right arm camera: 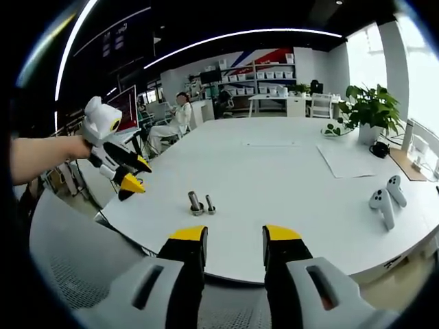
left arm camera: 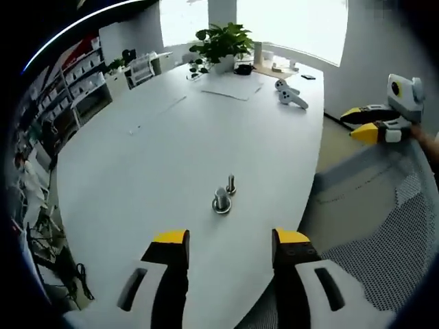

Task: Place the washer onto the threaded stud by aligning its center hole with the stud, sliding it down to the base, and recovering from edge contact or off-axis alignment until the washer reaches the visible bottom stop.

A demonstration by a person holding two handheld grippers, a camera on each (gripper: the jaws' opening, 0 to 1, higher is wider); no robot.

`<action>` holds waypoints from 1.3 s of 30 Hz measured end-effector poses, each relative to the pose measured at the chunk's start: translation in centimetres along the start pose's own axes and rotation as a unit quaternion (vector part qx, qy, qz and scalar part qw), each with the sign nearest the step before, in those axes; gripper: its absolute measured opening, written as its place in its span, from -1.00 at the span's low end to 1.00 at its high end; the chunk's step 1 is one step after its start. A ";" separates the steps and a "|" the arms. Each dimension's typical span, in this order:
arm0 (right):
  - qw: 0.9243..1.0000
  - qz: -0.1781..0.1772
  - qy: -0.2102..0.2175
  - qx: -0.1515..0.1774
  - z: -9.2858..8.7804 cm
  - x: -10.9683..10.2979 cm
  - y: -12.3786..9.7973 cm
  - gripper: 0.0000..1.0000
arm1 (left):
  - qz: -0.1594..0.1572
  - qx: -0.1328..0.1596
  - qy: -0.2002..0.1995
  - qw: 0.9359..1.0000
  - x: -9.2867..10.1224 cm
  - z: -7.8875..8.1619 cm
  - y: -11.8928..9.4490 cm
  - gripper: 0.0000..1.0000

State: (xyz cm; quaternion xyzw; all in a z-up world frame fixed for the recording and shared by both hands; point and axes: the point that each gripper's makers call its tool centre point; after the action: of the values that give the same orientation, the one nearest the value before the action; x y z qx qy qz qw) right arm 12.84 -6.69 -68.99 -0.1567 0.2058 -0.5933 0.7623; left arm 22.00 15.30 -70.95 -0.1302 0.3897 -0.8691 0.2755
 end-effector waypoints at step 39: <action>0.999 0.011 0.005 -0.030 -0.9 -0.2 0.1 -0.32 | 0.198 0.244 -0.278 0.908 -1.2 -7.5 -11.9 0.14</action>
State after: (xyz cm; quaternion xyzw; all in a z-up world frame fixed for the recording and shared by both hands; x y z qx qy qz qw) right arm 12.40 -6.47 -69.81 -0.1736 0.2292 -0.5792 0.7628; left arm 15.17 27.02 -67.02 -0.2155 0.0912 -0.7933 0.5621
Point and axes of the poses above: the point that each gripper's makers call its tool centre point, and the gripper's own axes: y roughly forward along the fingers, x roughly to its right, z roughly out of its top, and after that the axes turned 1 degree about z, right-handed
